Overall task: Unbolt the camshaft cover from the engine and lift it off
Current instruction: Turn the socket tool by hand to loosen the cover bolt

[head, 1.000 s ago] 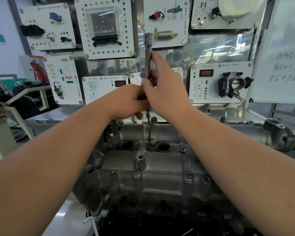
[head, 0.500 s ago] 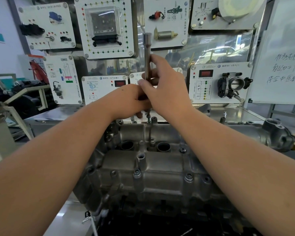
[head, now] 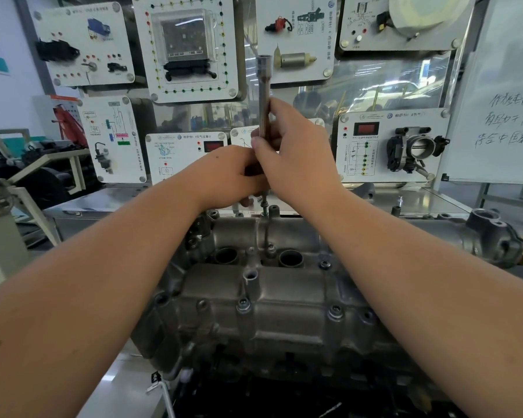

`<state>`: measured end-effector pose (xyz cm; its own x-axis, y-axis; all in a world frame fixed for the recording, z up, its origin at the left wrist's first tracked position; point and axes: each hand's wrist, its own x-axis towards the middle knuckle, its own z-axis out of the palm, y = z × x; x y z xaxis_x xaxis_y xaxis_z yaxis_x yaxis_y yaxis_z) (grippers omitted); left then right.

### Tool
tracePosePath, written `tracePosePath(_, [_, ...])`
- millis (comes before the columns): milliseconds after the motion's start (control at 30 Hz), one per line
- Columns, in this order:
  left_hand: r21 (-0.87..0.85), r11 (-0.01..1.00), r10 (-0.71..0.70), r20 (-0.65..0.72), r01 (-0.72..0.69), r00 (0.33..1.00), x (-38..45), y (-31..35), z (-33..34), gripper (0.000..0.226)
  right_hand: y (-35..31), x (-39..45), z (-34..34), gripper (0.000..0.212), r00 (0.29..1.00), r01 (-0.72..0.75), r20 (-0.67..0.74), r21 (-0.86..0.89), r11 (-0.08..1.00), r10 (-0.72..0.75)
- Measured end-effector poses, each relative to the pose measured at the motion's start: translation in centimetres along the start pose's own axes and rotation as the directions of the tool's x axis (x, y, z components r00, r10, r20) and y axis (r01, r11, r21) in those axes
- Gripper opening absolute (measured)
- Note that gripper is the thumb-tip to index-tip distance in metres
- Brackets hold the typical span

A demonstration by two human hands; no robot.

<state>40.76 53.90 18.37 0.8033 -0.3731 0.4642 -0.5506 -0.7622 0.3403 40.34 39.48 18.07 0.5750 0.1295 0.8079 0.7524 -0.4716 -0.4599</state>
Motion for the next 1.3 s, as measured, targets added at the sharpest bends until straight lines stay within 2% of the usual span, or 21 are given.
tracePosePath(100, [-0.046, 0.999, -0.007, 0.024, 0.008, 1.000, -0.02, -0.04, -0.09, 0.022, 0.07, 0.06, -0.06, 0.027, 1.000, -0.022, 0.017, 0.021, 1.000, 0.022])
tracePosePath(267, [0.010, 1.000, -0.010, 0.008, 0.010, 1.000, -0.07, 0.05, -0.15, 0.024, -0.14, -0.07, -0.11, 0.055, 0.999, -0.032, 0.015, 0.005, 0.999, 0.032])
tracePosePath(433, [-0.023, 1.000, -0.020, 0.007, 0.021, 1.000, -0.04, 0.03, -0.15, 0.015, -0.12, 0.00, -0.19, 0.048, 1.000, -0.017, 0.012, 0.002, 1.000, 0.017])
tracePosePath(800, [-0.052, 0.998, -0.019, 0.042, 0.021, 0.999, -0.02, -0.08, -0.04, 0.017, 0.07, 0.08, 0.00, 0.043, 1.000, -0.010, 0.011, -0.014, 1.000, 0.010])
tracePosePath(933, [-0.089, 0.996, -0.026, 0.046, 0.030, 0.999, -0.07, -0.11, -0.10, 0.018, 0.11, 0.21, -0.06, 0.050, 0.998, -0.034, 0.045, 0.014, 0.999, 0.034])
tracePosePath(1133, [-0.010, 1.000, -0.026, 0.043, 0.026, 0.999, -0.17, 0.18, -0.19, 0.022, 0.29, 0.12, -0.11, 0.061, 0.998, -0.038, 0.044, 0.028, 0.999, 0.036])
tracePosePath(1300, [0.030, 0.999, -0.027, 0.022, 0.027, 0.999, -0.10, 0.27, -0.12, 0.010, 0.07, -0.09, -0.05, 0.059, 1.000, -0.010, 0.002, 0.009, 1.000, 0.010])
